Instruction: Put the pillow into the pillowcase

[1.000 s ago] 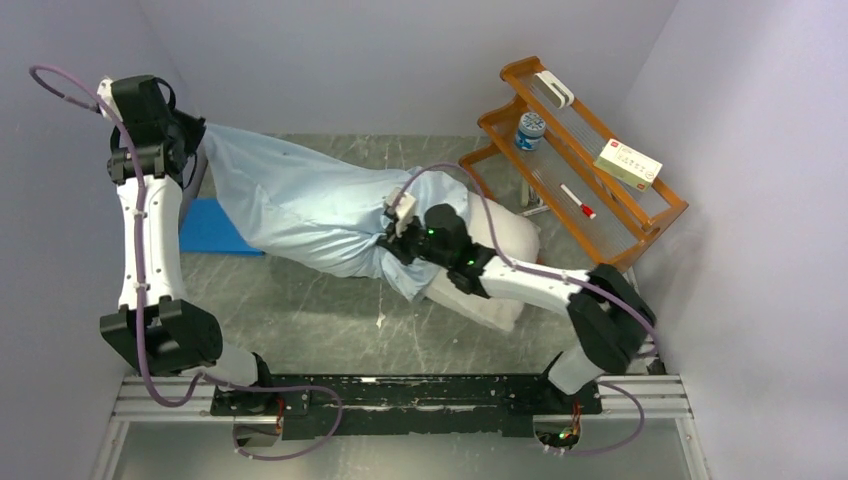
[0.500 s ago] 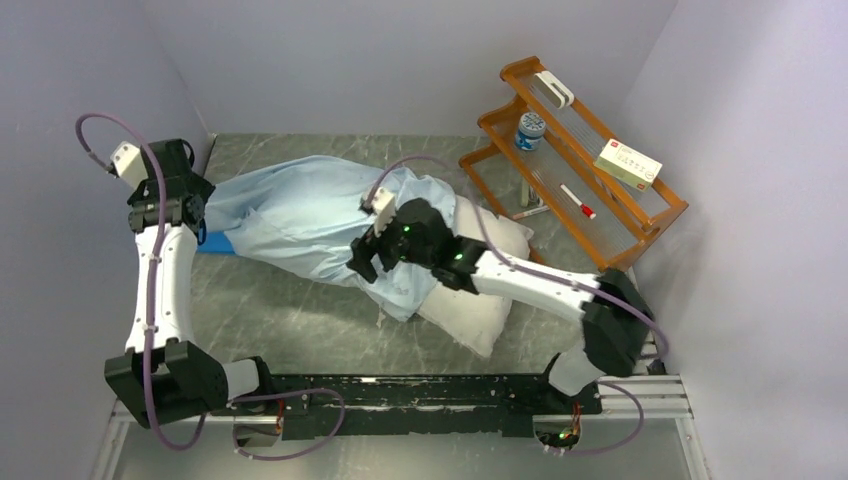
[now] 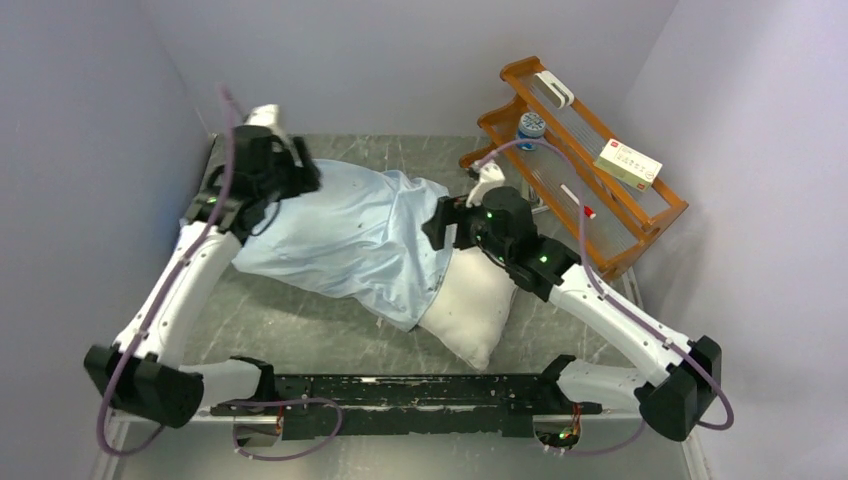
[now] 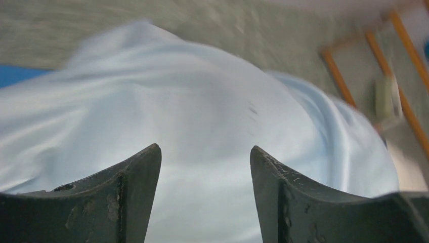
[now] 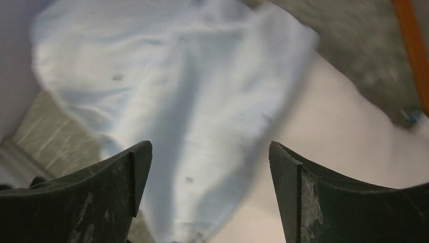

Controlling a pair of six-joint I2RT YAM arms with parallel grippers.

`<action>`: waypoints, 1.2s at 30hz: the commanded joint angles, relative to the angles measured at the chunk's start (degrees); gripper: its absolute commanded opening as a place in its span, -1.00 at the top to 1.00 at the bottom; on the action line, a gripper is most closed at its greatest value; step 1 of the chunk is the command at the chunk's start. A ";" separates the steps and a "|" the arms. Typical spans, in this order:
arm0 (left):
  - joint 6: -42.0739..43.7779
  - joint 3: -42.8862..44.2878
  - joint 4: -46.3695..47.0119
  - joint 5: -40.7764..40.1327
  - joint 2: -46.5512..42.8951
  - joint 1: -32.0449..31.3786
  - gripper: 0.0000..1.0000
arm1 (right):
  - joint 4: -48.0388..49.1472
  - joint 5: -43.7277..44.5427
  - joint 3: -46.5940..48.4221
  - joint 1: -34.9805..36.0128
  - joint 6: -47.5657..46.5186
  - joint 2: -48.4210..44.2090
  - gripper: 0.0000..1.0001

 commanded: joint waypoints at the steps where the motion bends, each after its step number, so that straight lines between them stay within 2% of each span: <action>1: 11.51 4.76 -0.07 6.52 7.12 -13.48 -0.43 | -6.23 10.31 -5.04 -3.03 12.24 -6.47 -0.77; 6: 13.94 19.20 -4.71 -1.78 20.20 -30.17 -0.47 | -8.69 19.94 -11.40 -4.90 16.72 -14.06 -0.84; 9: 14.97 28.31 -6.10 -8.02 29.30 -36.77 -0.52 | -10.14 19.86 -14.13 -7.40 18.44 -17.76 -0.84; 14: 12.12 43.13 -13.44 -12.86 45.68 -39.24 -0.57 | -10.17 19.23 -19.07 -9.83 21.64 -22.32 -0.87; 19: 11.24 43.49 -12.35 -16.54 52.70 -39.61 -0.55 | -5.12 11.05 -24.77 -10.69 23.87 -23.61 -0.88; 21: 10.41 44.23 -13.51 -19.98 55.08 -39.60 -0.40 | -1.03 6.07 -27.80 -10.77 24.66 -23.71 -0.84; 23: 10.42 44.15 -13.25 -20.22 55.96 -39.63 -0.14 | 1.09 3.80 -29.79 -10.77 25.63 -23.25 -0.83; 24: 10.24 44.09 -12.89 -19.86 55.83 -39.61 0.13 | 2.31 2.72 -30.78 -10.77 25.66 -23.03 -0.83; 26: 10.16 43.39 -11.26 -18.48 54.25 -39.65 0.78 | 5.59 0.24 -32.52 -10.77 25.49 -22.66 -0.80; 27: 10.29 42.59 -9.60 -17.75 52.97 -39.83 0.89 | 8.50 -1.52 -33.86 -10.77 25.60 -22.47 -0.78; 33: 9.38 38.61 -0.60 -11.26 42.32 -41.91 0.91 | 25.84 -12.73 -39.64 -10.66 28.25 -19.09 -0.65; 36: 6.98 34.58 4.09 -5.69 37.74 -41.96 0.74 | 32.08 -15.81 -39.51 -10.68 28.92 -14.95 -0.62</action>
